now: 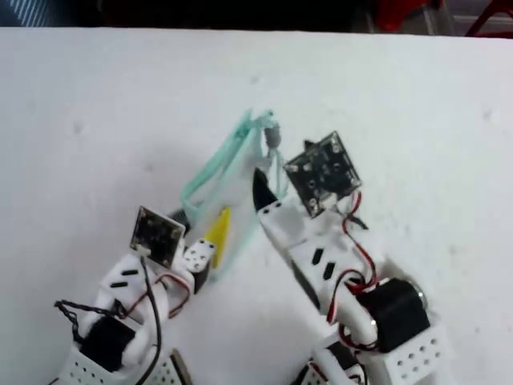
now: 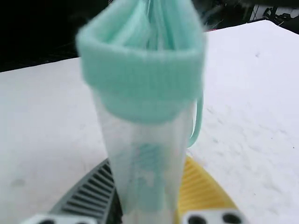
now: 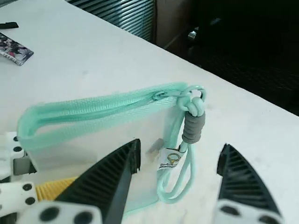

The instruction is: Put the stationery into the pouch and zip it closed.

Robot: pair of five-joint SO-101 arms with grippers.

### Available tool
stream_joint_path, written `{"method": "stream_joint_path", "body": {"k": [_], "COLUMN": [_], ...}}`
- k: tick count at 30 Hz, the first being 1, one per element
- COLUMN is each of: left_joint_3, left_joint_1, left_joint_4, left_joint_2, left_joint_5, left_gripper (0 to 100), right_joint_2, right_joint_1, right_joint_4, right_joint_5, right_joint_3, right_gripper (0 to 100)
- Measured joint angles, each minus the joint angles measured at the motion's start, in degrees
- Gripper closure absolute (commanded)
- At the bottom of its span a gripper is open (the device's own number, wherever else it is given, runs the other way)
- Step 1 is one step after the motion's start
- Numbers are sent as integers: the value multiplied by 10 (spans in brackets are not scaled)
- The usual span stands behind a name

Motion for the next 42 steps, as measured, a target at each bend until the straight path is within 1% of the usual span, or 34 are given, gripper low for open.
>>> {"method": "stream_joint_path", "body": {"k": [5,9,11,12,14,17,20,26,29,34,39,41,42], "left_joint_3": [0,0,0,0,0,0,0,0,0,0,0,0,0], "left_joint_1": [0,0,0,0,0,0,0,0,0,0,0,0,0], "left_joint_4": [0,0,0,0,0,0,0,0,0,0,0,0,0], "left_joint_2": [0,0,0,0,0,0,0,0,0,0,0,0,0], "left_joint_5": [0,0,0,0,0,0,0,0,0,0,0,0,0], "left_gripper": [910,910,910,910,909,908,907,906,906,906,906,906,906], "right_joint_2": [0,9,37,59,112,178,251,363,412,489,529,542,544], "right_joint_1": [-7,-71,-104,-110,-113,-120,-119,-120,-118,-119,-127,-128,-127], "right_joint_4": [-18,-12,-4,3,23,82,147,252,261,269,317,329,331], "right_joint_5": [2,2,-12,-33,-98,-203,-256,-271,-271,-311,-315,-315,-315], "right_joint_3": [19,-33,-81,-105,-156,-239,-316,-450,-491,-550,-606,-607,-607], "right_gripper": [745,745,744,739,710,668,669,669,669,669,669,686,715]}}
